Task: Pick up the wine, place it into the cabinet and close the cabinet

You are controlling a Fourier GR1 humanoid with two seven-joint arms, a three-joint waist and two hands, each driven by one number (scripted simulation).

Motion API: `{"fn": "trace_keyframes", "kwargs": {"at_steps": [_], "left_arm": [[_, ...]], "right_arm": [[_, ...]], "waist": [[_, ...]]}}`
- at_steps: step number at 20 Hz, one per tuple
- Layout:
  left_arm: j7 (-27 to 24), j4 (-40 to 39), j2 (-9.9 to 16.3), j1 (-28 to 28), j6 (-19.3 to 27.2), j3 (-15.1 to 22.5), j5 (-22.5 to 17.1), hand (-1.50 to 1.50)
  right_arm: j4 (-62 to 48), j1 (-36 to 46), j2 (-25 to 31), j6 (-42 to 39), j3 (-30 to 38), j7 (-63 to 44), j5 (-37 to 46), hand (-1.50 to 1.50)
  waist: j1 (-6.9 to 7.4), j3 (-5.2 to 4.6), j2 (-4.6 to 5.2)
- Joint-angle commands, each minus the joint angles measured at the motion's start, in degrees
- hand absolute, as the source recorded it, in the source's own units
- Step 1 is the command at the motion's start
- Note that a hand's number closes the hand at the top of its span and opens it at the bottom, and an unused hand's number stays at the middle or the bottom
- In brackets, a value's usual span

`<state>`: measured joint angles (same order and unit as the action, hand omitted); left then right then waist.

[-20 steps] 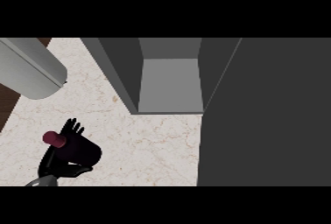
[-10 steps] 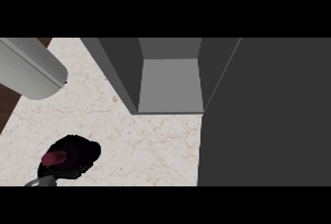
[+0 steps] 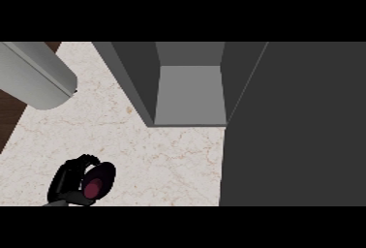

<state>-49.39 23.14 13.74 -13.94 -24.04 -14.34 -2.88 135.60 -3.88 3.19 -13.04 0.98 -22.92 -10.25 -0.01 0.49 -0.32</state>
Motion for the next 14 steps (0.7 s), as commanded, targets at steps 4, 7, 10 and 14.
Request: {"fn": "trace_keyframes", "kwargs": {"at_steps": [4,7,10,14], "left_arm": [[-9.26,3.01,-5.72,8.68,-1.07,0.72,-1.18,1.50],[-7.31,8.62,-6.78,10.06,-2.18,1.56,-2.60,1.50],[-7.94,11.61,-8.33,11.80,-4.27,2.81,-3.50,1.50],[-3.23,20.14,-10.66,13.19,-4.45,5.46,-5.05,1.50]], "right_arm": [[-0.48,-1.10,-1.21,0.34,-1.03,1.33,1.59,-1.50],[-1.12,-0.37,-0.88,0.03,-0.52,1.65,1.14,-1.50],[0.05,1.73,0.51,0.95,1.93,-1.10,-0.92,-1.50],[-0.01,-1.07,-1.14,0.25,-0.78,0.15,-0.29,-1.50]], "waist": [[0.21,-0.51,0.29],[0.50,-0.45,0.18],[0.64,-0.48,0.14],[0.62,-0.40,0.00]]}}
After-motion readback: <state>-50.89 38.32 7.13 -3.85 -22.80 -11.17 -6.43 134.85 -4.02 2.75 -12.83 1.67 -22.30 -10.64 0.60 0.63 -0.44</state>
